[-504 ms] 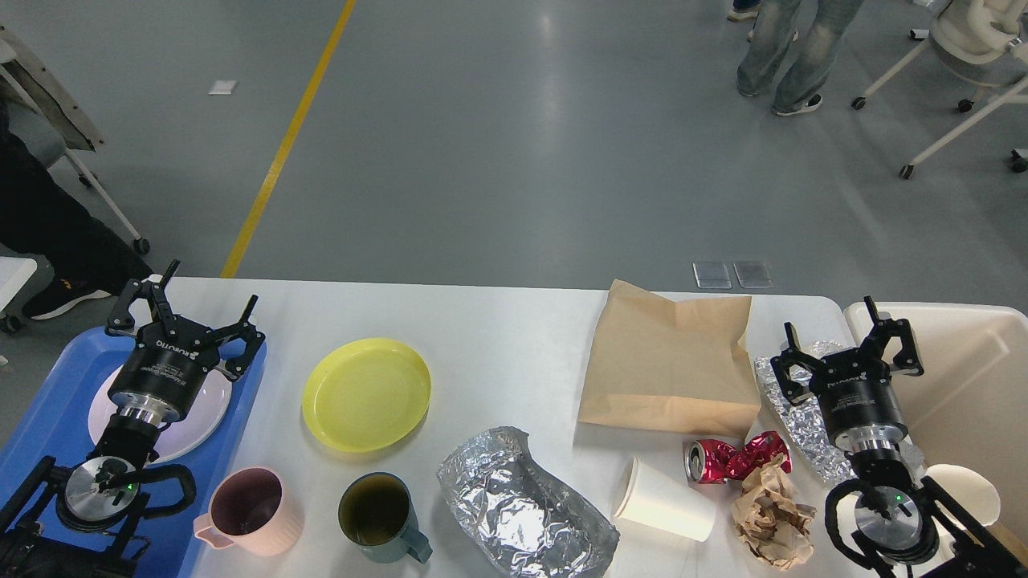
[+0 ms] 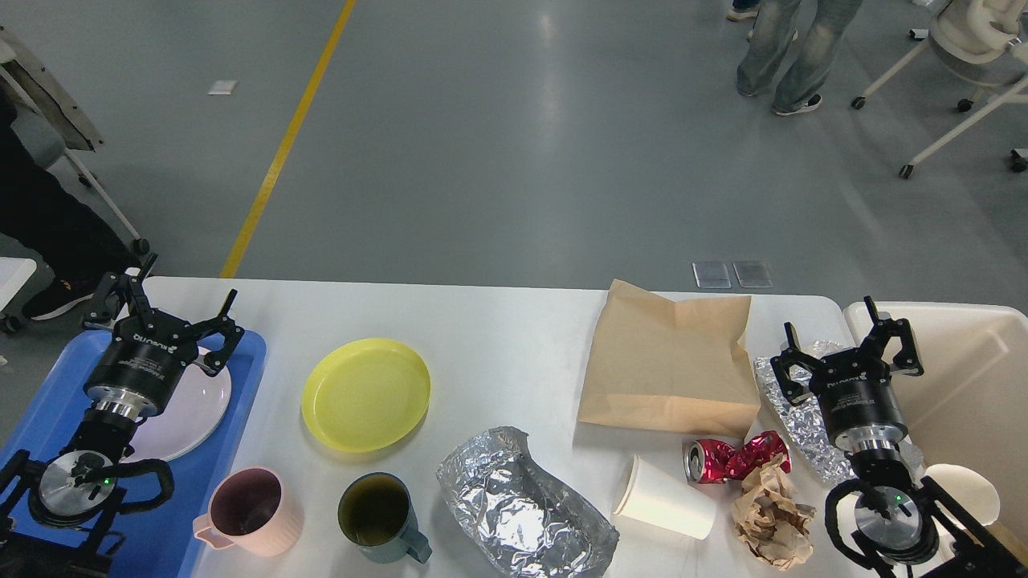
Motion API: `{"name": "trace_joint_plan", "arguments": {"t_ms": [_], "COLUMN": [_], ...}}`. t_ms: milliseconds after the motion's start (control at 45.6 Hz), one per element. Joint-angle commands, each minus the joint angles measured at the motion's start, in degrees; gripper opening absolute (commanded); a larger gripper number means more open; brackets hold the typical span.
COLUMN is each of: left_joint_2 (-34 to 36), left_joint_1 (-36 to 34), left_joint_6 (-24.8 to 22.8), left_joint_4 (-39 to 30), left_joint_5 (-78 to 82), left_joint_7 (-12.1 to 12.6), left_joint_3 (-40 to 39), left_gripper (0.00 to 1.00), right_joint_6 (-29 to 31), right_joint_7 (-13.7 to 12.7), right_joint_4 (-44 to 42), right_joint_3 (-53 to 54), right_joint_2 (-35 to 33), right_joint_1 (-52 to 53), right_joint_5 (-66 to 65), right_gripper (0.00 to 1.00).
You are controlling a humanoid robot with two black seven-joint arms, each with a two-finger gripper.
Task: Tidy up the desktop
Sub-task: 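Raise the left gripper up off the blue tray, then move the left gripper down toward the pink mug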
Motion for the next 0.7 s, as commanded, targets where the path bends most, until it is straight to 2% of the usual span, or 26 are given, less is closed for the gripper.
{"name": "trace_joint_plan", "arguments": {"t_ms": [0, 110, 197, 285, 373, 592, 614, 636, 680], "left_joint_2": [6.10, 12.25, 19.01, 24.90, 28.60, 29.31, 28.88, 26.96, 24.93], "left_joint_1": [-1.08, -8.10, -13.82, -22.24, -34.02, -62.14, -65.13, -71.08, -76.12], "left_joint_6": [0.39, 0.65, 0.04, -0.05, -0.05, -2.42, -2.68, -3.47, -4.00], "left_joint_4": [0.44, 2.81, 5.18, 5.27, 5.27, 4.92, 4.57, 4.31, 4.13], "left_joint_5": [-0.36, -0.45, -0.28, -0.28, -0.28, -0.19, -0.19, -0.10, -0.10], "left_joint_7": [-0.51, -0.51, 0.02, 0.02, -0.15, 0.29, 0.29, 0.29, 0.46], "left_joint_3": [5.80, 15.29, 26.18, 40.67, 57.81, 97.80, 101.32, 107.97, 115.03], "left_gripper": [0.97, 0.97, 0.97, 0.97, 0.97, 0.97, 0.97, 0.97, 0.97], "right_joint_6": [0.01, 0.01, 0.01, 0.01, 0.01, 0.01, 0.01, 0.01, 0.01], "right_joint_7": [0.02, 0.02, -0.07, 0.02, -0.07, -0.07, 0.02, -0.07, -0.07], "right_joint_4": [-0.07, -0.07, -0.07, -0.07, 0.02, 0.02, 0.02, 0.02, 0.02], "right_joint_3": [0.00, 0.00, 0.00, 0.00, 0.00, 0.00, 0.00, 0.00, 0.00], "right_joint_2": [-0.01, -0.01, -0.01, -0.01, -0.01, -0.01, -0.01, -0.01, -0.01], "right_joint_1": [0.00, 0.00, 0.00, 0.00, 0.00, 0.00, 0.00, 0.00, 0.00], "right_joint_5": [0.00, 0.00, 0.00, 0.00, 0.00, 0.00, 0.00, 0.00, 0.00], "right_gripper": [1.00, 1.00, 1.00, 1.00, 1.00, 1.00, 1.00, 1.00, 1.00]}}
